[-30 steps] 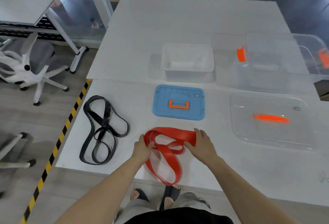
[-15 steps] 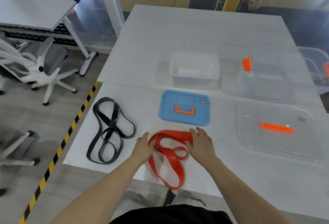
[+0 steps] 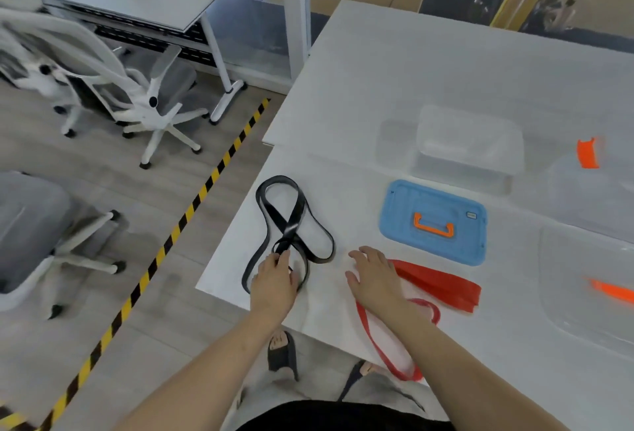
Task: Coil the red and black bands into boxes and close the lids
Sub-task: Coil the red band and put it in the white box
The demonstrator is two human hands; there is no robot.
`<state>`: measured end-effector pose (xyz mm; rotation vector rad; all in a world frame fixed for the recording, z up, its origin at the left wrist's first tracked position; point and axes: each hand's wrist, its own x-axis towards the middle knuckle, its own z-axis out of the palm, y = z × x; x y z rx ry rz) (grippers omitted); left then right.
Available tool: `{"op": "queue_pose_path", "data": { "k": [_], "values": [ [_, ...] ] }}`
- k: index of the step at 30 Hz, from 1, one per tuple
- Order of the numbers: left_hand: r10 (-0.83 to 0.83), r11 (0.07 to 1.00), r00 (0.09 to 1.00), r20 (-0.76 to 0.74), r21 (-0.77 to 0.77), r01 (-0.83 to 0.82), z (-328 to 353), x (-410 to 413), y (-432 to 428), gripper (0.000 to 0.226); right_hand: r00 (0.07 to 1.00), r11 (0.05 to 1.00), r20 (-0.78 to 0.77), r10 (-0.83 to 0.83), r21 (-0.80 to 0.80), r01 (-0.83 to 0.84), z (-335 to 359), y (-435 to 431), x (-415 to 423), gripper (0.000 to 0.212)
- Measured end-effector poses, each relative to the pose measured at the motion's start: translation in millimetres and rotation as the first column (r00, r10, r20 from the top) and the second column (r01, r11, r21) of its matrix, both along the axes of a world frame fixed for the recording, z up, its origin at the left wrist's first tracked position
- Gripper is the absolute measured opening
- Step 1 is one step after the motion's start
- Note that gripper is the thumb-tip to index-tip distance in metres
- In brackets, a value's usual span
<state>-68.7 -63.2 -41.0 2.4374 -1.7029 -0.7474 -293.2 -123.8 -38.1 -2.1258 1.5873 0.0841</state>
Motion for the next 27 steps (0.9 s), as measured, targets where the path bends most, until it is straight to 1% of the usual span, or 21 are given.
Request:
{"op": "queue_pose_path", "data": {
  "k": [3,7,9,11,13,16,20,21,23,25,27],
  "values": [
    [0.088,0.993,0.996,-0.029,0.077,-0.086,-6.9,39.4,-0.1,0.052,0.999,0.998,0.001,0.04,0.047,-0.04,-7.5,-7.5,45.5,0.056],
    [0.214,0.97,0.969,-0.123,0.147,-0.195,-18.2,76.5,-5.9,0.043,0.999,0.996,0.037,-0.018,0.087,0.014,-15.8,-26.4,87.0,0.067],
    [0.226,0.965,0.96,-0.167,0.175,-0.197,-28.7,93.4,-9.5,0.034,0.998,0.992,0.038,-0.057,0.112,0.053,-23.9,-40.4,102.9,0.075],
    [0.213,0.963,0.953,-0.217,0.212,-0.166,-38.7,105.9,-14.3,0.028,0.993,0.98,0.032,-0.11,0.171,0.103,-31.3,-54.2,115.6,0.084],
    [0.232,0.958,0.93,-0.287,0.234,-0.166,-48.7,112.8,-18.6,0.033,0.981,0.952,0.053,-0.185,0.256,0.166,-38.3,-61.5,127.2,0.09],
    [0.297,0.943,0.88,-0.371,0.259,-0.209,-54.9,117.9,-22.9,0.042,0.978,0.944,0.02,-0.21,0.266,0.197,-47.8,-59.4,141.6,0.094],
    [0.362,0.924,0.823,-0.438,0.285,-0.254,-59.8,128.2,-21.1,0.038,0.968,0.924,-0.037,-0.246,0.291,0.246,-54.5,-52.1,150.8,0.103],
    [0.384,0.916,0.802,-0.457,0.299,-0.268,-60.7,131.0,-20.1,0.037,0.966,0.918,-0.052,-0.253,0.301,0.256,-55.2,-52.4,152.6,0.103],
    [0.417,0.902,0.767,-0.488,0.329,-0.281,-61.7,134.7,-18.2,0.037,0.969,0.923,-0.093,-0.231,0.295,0.248,-54.9,-52.1,156.7,0.098],
    [0.435,0.893,0.741,-0.512,0.351,-0.282,-62.8,136.6,-17.9,0.036,0.968,0.935,-0.132,-0.215,0.258,0.243,-57.1,-51.3,158.6,0.089],
    [0.448,0.886,0.731,-0.515,0.365,-0.286,-63.9,136.6,-18.8,0.034,0.958,0.933,-0.108,-0.264,0.225,0.282,-61.2,-51.9,156.0,0.073]
  ]
}}
